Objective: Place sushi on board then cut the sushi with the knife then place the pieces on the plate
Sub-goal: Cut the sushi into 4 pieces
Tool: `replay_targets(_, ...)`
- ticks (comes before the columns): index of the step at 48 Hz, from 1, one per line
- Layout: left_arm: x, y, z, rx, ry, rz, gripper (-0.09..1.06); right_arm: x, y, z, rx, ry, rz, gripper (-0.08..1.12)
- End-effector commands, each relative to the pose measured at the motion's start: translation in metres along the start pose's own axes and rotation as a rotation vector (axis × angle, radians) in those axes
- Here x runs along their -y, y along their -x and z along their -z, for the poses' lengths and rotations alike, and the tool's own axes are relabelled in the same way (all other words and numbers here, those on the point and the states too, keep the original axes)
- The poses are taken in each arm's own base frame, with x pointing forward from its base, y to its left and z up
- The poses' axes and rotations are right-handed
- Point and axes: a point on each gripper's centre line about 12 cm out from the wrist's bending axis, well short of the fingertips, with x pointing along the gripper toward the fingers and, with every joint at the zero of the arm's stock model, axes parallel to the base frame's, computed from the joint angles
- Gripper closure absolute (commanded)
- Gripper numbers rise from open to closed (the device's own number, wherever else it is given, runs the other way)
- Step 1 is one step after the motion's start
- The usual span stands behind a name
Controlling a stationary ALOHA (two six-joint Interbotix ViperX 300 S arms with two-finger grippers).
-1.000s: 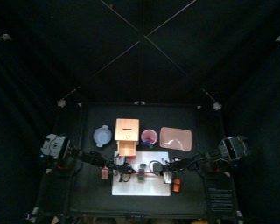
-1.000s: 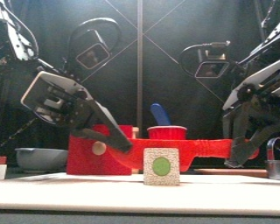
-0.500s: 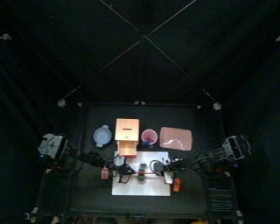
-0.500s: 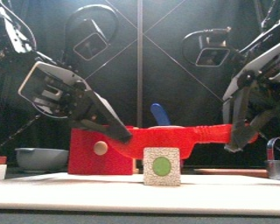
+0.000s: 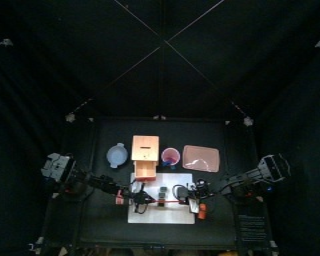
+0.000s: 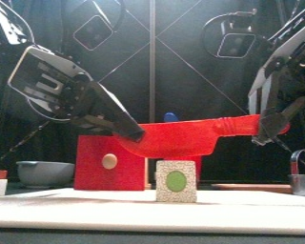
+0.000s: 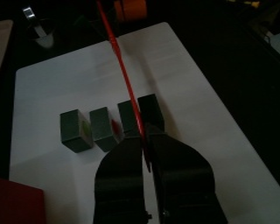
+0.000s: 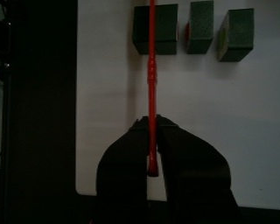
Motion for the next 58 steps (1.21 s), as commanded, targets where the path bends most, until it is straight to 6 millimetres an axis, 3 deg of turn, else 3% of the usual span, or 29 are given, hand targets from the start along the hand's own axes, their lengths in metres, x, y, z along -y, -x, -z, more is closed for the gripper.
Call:
replay_targets(1,0.009,0.002,-0.001,-0.003,-0.019,0.019,0.67,-0.005,0.000,0.001,-0.002,0.011,-0.010,0.65)
replay_targets(11,0.008,0.002,0.001,-0.015,-0.010,0.017,0.67,-0.005,-0.003,0.003,-0.010,0.011,-0.010,0.65)
replay_targets(30,0.006,0.006,-0.013,0.025,-0.009,0.012,0.67,-0.010,-0.002,0.000,-0.003,0.021,-0.020,0.65)
replay_targets(49,0.005,0.002,0.000,-0.034,-0.009,0.015,0.67,-0.006,-0.009,0.002,-0.020,0.030,-0.005,0.65)
replay_targets(58,0.003,0.009,-0.013,0.006,-0.011,0.011,0.67,-0.008,0.000,-0.005,0.008,0.046,-0.012,0.65)
